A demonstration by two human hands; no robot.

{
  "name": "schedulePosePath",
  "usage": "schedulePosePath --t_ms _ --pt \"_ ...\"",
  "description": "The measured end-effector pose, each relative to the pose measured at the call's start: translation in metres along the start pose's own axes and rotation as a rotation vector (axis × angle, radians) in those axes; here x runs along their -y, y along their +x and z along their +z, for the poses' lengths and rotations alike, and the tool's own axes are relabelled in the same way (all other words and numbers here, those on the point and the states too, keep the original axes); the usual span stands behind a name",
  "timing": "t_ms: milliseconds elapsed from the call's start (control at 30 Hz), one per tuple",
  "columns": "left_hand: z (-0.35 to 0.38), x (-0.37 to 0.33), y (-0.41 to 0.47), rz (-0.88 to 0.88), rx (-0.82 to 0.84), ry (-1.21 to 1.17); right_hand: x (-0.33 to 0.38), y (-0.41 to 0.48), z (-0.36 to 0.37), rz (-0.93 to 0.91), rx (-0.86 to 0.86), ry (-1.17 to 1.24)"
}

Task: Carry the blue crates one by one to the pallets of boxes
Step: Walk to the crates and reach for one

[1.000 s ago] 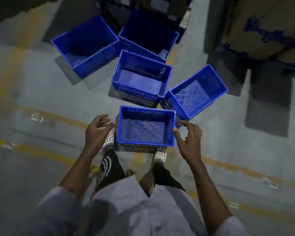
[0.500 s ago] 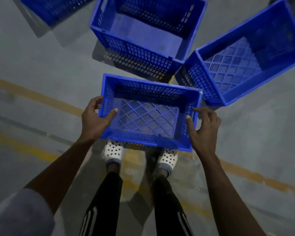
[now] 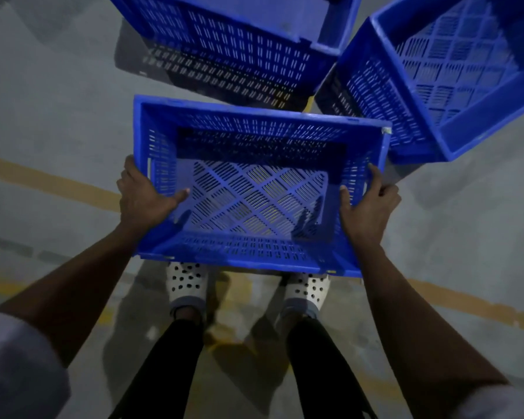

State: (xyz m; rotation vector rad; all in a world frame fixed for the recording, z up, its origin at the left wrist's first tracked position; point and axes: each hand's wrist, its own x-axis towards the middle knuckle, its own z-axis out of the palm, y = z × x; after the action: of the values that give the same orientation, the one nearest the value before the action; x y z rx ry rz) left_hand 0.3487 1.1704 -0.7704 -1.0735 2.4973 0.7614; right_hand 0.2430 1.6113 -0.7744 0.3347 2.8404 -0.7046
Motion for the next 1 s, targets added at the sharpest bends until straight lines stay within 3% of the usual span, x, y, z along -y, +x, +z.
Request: schedulePosePath --t_ms 167,333,467,600,767,867,1000 --pt "-0.007 0.010 0.014 0.052 0.010 -0.101 -0.010 0.014 -0.007 -0.049 -0.010 -0.038" --pt "-0.001 0.003 0.023 0.037 -0.162 0.025 -0.003 0.013 -0.006 -0.018 0.024 0.173" --pt "0.005 -0.004 0.017 0.047 -0.240 -0.149 0.006 0.012 -0.008 0.086 -0.015 0.200" --pt "-0.005 -0.012 0.012 -0.086 -0.238 -0.266 0.010 0.009 -0.023 0.133 -0.012 0.178" --pt "-0.048 -0.028 -0.027 -0.259 -0.188 -0.427 0.030 -0.009 -0.079 0.217 -0.025 0.117" --pt "-0.089 -0.036 -0.061 -0.236 -0.146 -0.403 0.044 -0.027 -0.123 0.238 0.030 0.095" --pt "-0.166 -0.063 -0.099 -0.330 -0.141 -0.354 0.082 -0.046 -0.201 0.253 0.105 0.070"
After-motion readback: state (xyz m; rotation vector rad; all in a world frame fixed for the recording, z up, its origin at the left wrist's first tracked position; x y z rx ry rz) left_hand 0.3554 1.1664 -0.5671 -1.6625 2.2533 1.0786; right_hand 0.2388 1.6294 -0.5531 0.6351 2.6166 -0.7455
